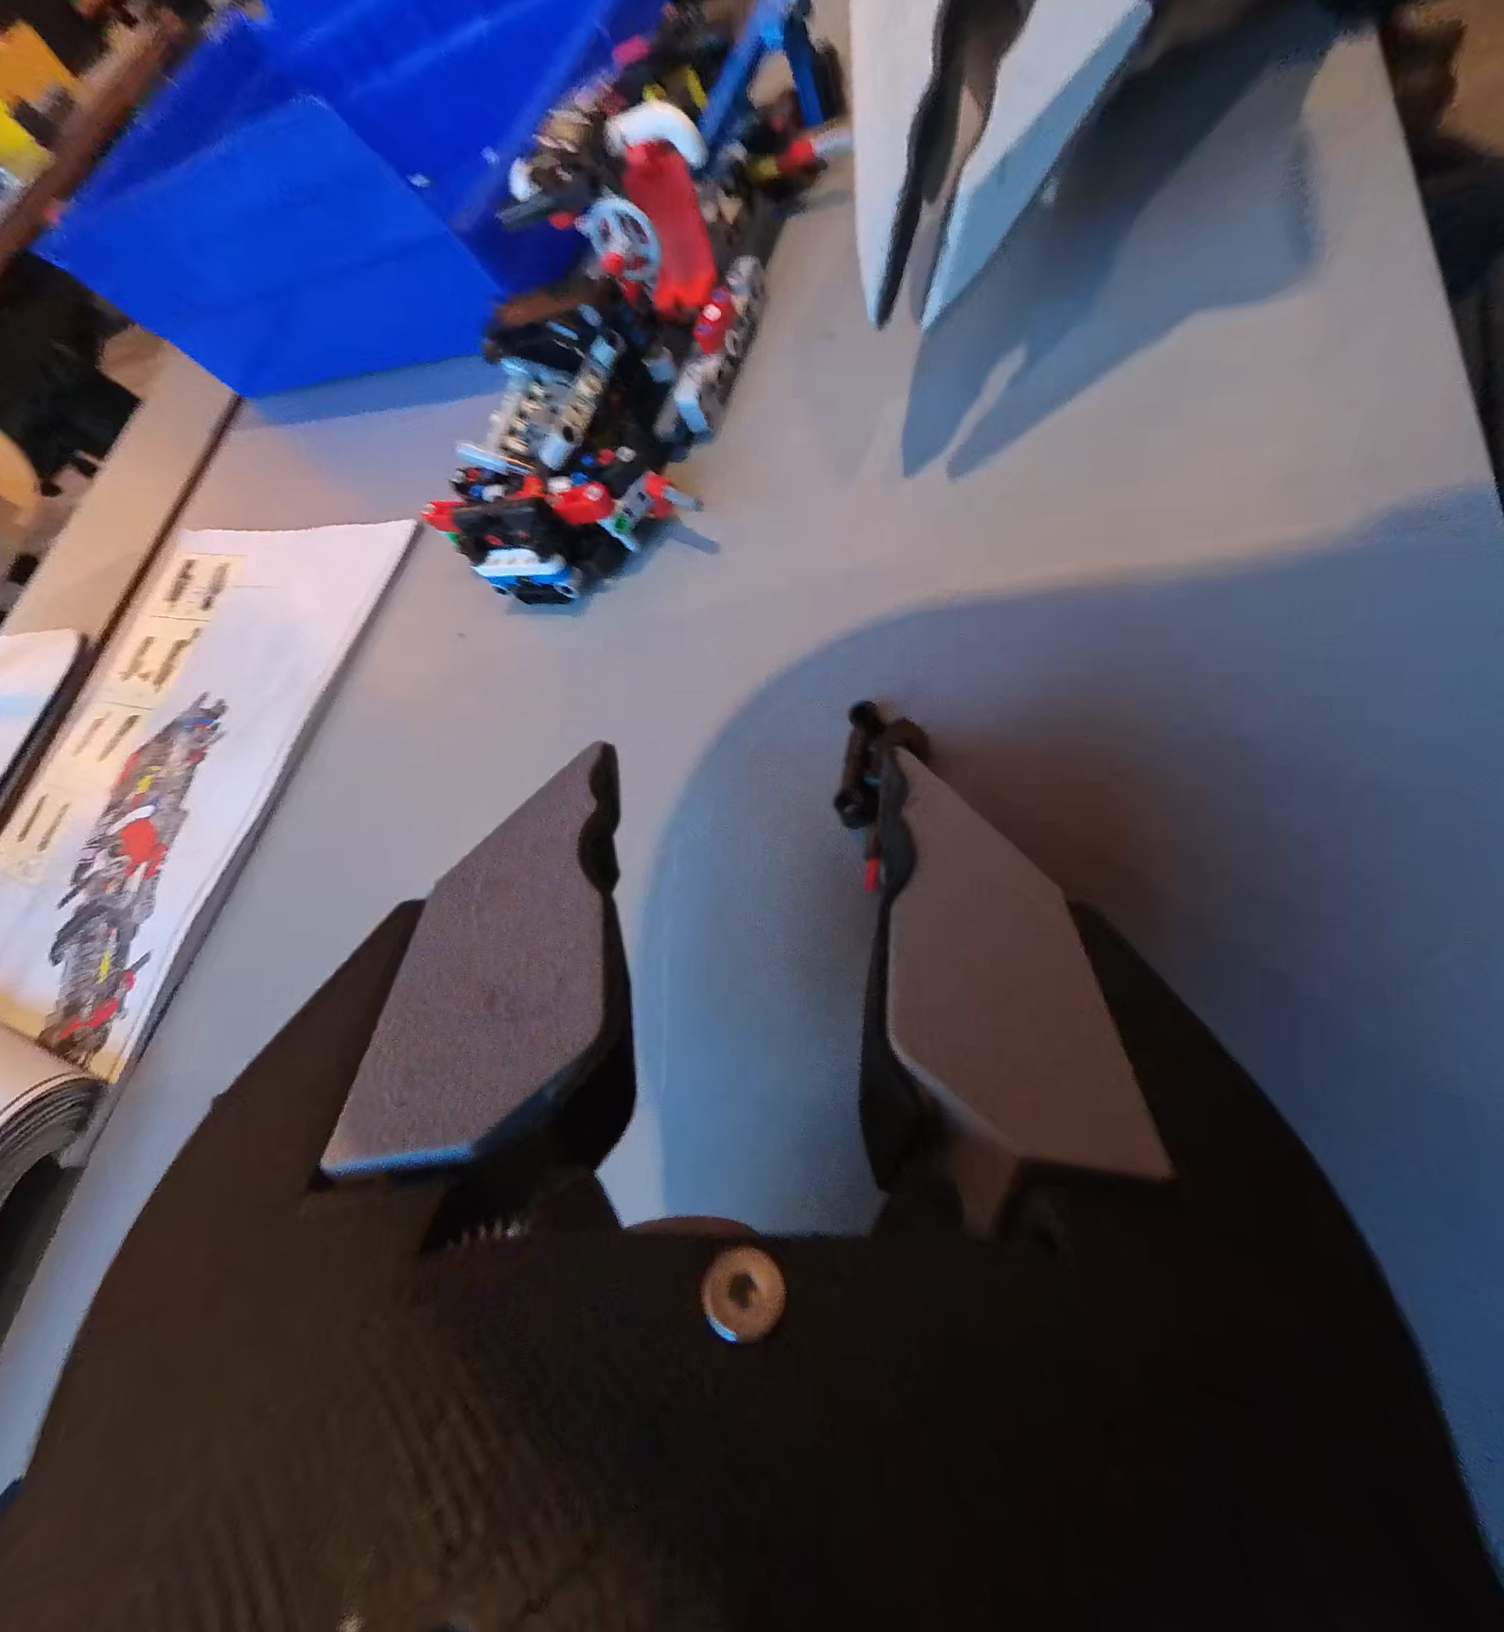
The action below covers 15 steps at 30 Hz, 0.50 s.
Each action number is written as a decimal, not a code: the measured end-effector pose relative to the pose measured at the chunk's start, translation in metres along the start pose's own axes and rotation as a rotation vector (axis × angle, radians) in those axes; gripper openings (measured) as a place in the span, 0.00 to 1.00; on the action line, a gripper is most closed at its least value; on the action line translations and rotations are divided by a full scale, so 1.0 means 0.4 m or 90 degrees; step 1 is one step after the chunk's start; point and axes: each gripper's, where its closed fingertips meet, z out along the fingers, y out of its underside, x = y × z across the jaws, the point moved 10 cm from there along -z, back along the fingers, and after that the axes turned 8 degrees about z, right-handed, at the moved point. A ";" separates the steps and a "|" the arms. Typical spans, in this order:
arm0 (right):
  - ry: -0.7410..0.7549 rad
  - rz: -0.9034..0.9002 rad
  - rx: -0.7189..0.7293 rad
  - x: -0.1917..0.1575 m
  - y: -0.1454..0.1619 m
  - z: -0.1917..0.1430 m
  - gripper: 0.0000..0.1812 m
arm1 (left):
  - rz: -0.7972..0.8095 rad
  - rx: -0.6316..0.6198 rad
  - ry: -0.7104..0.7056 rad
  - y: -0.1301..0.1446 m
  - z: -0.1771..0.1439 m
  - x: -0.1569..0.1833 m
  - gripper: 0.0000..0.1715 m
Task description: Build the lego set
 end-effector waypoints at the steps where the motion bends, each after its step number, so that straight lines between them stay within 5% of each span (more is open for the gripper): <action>1: -0.009 0.014 0.014 0.010 -0.004 0.001 0.03 | -0.017 0.020 -0.016 0.000 -0.009 -0.008 0.33; 15: -0.131 0.064 0.108 0.066 -0.034 0.020 0.06 | -0.121 0.130 -0.082 0.010 -0.047 -0.059 0.22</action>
